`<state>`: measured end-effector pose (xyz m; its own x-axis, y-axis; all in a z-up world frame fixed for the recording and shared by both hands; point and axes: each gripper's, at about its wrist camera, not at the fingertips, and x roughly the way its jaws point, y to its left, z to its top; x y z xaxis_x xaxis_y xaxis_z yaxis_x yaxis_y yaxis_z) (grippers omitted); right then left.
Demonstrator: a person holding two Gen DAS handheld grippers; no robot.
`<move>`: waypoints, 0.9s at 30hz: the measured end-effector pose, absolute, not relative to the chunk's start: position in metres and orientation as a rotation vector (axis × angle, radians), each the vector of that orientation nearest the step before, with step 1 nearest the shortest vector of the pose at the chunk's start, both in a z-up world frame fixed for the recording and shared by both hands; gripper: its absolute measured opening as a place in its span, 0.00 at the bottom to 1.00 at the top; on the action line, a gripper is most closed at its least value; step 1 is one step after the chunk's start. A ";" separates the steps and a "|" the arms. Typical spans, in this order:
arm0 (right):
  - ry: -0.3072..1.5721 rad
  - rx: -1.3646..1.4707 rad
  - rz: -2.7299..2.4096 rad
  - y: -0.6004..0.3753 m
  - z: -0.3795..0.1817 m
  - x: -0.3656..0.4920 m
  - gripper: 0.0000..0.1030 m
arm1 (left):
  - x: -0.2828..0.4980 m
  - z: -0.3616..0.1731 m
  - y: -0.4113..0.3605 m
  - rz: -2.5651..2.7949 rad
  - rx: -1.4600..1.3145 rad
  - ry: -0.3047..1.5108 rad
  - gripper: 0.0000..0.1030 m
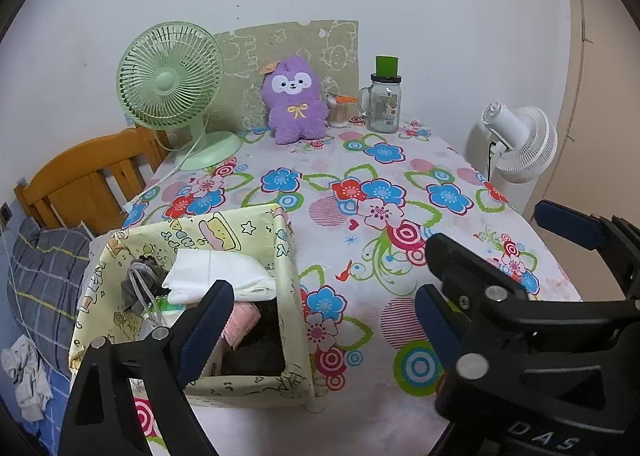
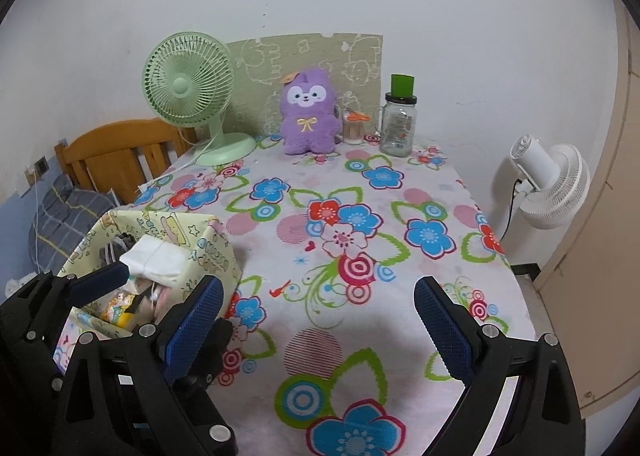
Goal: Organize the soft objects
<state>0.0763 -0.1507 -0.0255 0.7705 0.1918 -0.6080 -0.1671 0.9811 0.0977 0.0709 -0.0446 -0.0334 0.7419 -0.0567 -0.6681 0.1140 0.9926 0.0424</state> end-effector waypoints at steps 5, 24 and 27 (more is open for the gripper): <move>0.649 0.024 0.181 -0.161 -0.024 0.072 0.95 | 0.067 -0.031 -0.050 -0.076 0.075 0.716 0.91; 0.579 0.015 0.149 -0.198 -0.015 0.043 0.95 | 0.042 -0.022 -0.056 -0.020 0.053 0.649 1.00; 0.573 0.019 0.146 -0.201 -0.013 0.039 0.95 | 0.038 -0.020 -0.055 -0.008 0.054 0.638 1.00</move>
<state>0.0385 -0.2008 -0.0133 0.8304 0.1426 -0.5386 -0.1319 0.9895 0.0587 0.0383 -0.0555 -0.0202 0.8031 0.0093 -0.5958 0.0239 0.9986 0.0478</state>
